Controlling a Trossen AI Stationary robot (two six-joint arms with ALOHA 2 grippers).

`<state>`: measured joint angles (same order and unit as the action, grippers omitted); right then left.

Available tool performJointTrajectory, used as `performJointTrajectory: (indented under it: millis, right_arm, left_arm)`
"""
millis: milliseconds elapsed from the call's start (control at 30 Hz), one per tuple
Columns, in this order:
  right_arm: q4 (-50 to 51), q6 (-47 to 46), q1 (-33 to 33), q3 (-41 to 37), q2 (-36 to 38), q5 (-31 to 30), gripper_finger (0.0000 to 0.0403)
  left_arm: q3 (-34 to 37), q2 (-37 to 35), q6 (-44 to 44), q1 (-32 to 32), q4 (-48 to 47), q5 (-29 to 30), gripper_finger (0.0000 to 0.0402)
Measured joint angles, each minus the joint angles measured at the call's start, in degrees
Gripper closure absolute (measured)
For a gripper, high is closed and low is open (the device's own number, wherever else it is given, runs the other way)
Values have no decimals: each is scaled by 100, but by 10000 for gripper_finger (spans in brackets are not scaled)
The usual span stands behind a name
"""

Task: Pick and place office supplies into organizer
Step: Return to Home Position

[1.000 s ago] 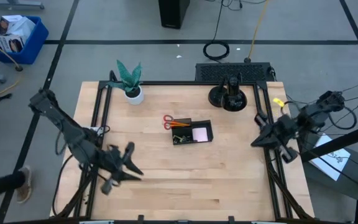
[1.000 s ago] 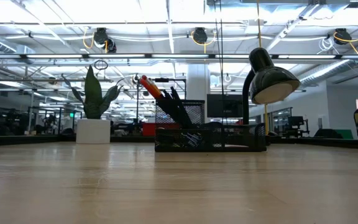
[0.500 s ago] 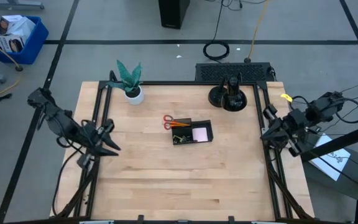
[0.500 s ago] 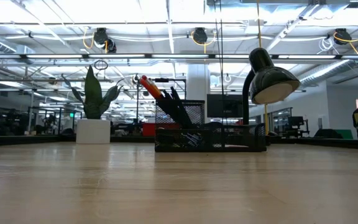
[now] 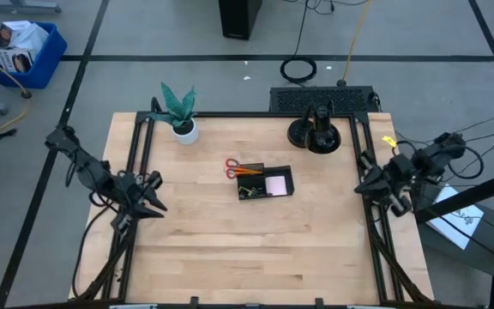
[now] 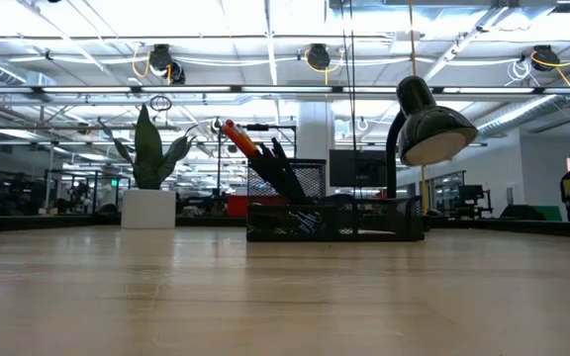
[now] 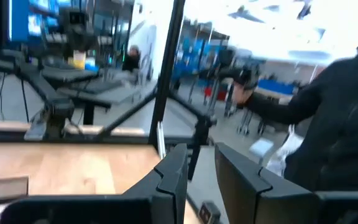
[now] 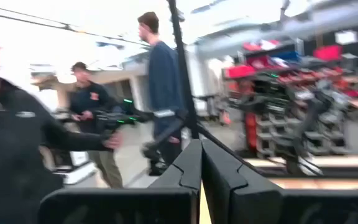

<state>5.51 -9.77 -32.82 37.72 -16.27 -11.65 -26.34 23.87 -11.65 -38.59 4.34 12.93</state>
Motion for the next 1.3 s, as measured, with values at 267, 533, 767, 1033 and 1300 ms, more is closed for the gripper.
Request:
performJointTrajectory:
  millis: [267, 533, 767, 1033, 1300]
  right_arm:
    - [368, 529, 0, -178, 1213, 581, 399]
    - [863, 742, 0, -136, 1599, 598, 400]
    - [822, 153, 0, -374, 1608, 593, 401]
    - [239, 4, 0, -1032, 1608, 708, 400]
    - [218, 255, 0, -1496, 1610, 750, 399]
  left_arm:
    - [148, -1364, 413, 0, -1007, 54, 316]
    - [-23, -2337, 714, 5, -1957, 415, 316]
    - [346, -2238, 485, -1, -1520, 174, 316]
    - [1754, -2233, 347, 0, 483, -27, 316]
    - [2303, -2196, 137, 166, 711, 99, 316]
